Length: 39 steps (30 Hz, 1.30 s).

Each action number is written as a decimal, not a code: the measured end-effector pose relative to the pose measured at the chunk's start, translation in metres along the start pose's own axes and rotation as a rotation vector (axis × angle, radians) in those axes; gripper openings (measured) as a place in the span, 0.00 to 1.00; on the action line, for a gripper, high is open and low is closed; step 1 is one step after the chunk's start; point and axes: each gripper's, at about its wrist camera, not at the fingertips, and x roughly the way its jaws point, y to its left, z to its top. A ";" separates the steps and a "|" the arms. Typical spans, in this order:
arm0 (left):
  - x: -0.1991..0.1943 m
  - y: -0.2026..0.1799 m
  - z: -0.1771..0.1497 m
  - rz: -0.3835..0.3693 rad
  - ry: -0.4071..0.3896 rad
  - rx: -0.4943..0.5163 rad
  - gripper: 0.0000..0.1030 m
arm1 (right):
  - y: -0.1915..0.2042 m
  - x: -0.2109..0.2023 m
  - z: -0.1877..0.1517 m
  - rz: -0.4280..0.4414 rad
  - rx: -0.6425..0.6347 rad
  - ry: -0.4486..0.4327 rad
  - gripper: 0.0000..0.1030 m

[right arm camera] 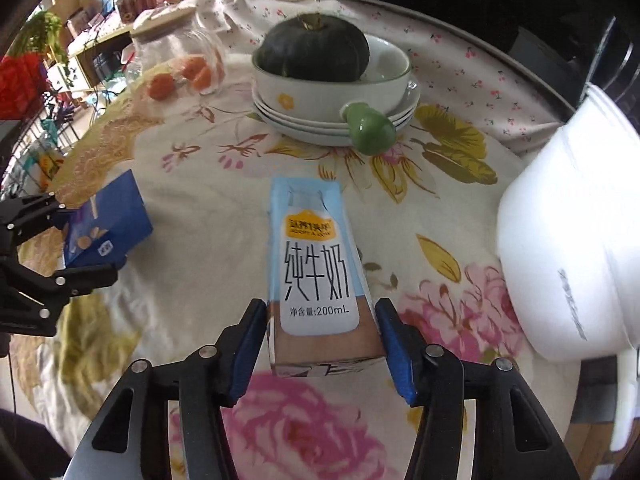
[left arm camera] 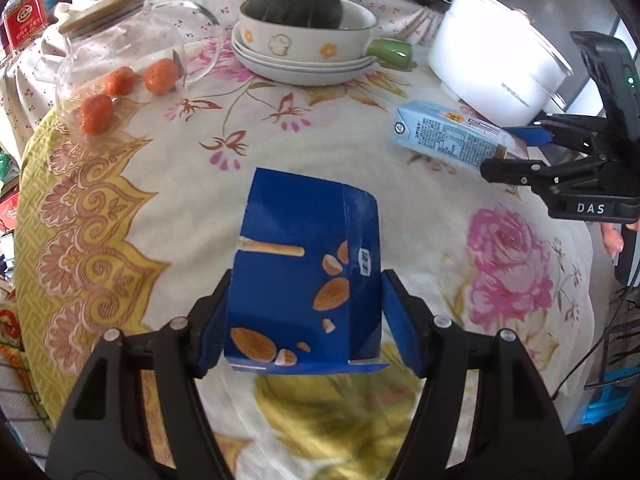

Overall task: Collect trash
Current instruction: 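Carry the blue box in the left tool and carton in the right tool to the bin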

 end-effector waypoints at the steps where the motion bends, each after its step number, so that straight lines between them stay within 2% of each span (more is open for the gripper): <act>1: -0.005 -0.003 -0.002 -0.006 -0.001 -0.002 0.68 | 0.002 -0.008 -0.005 0.000 0.008 -0.004 0.53; 12: -0.057 -0.064 -0.038 -0.057 -0.005 0.011 0.68 | 0.009 -0.084 -0.096 -0.027 0.171 -0.011 0.52; 22: -0.096 -0.117 -0.086 -0.113 -0.031 0.028 0.68 | 0.024 -0.128 -0.179 -0.049 0.264 -0.008 0.53; 30: -0.105 -0.149 -0.113 -0.154 -0.041 0.051 0.68 | 0.014 -0.156 -0.243 -0.041 0.416 0.018 0.53; 35: -0.099 -0.169 -0.117 -0.197 -0.030 0.045 0.68 | 0.008 -0.165 -0.272 -0.039 0.489 0.027 0.53; 39: -0.092 -0.195 -0.118 -0.207 -0.019 0.096 0.68 | 0.001 -0.172 -0.291 -0.059 0.518 0.020 0.53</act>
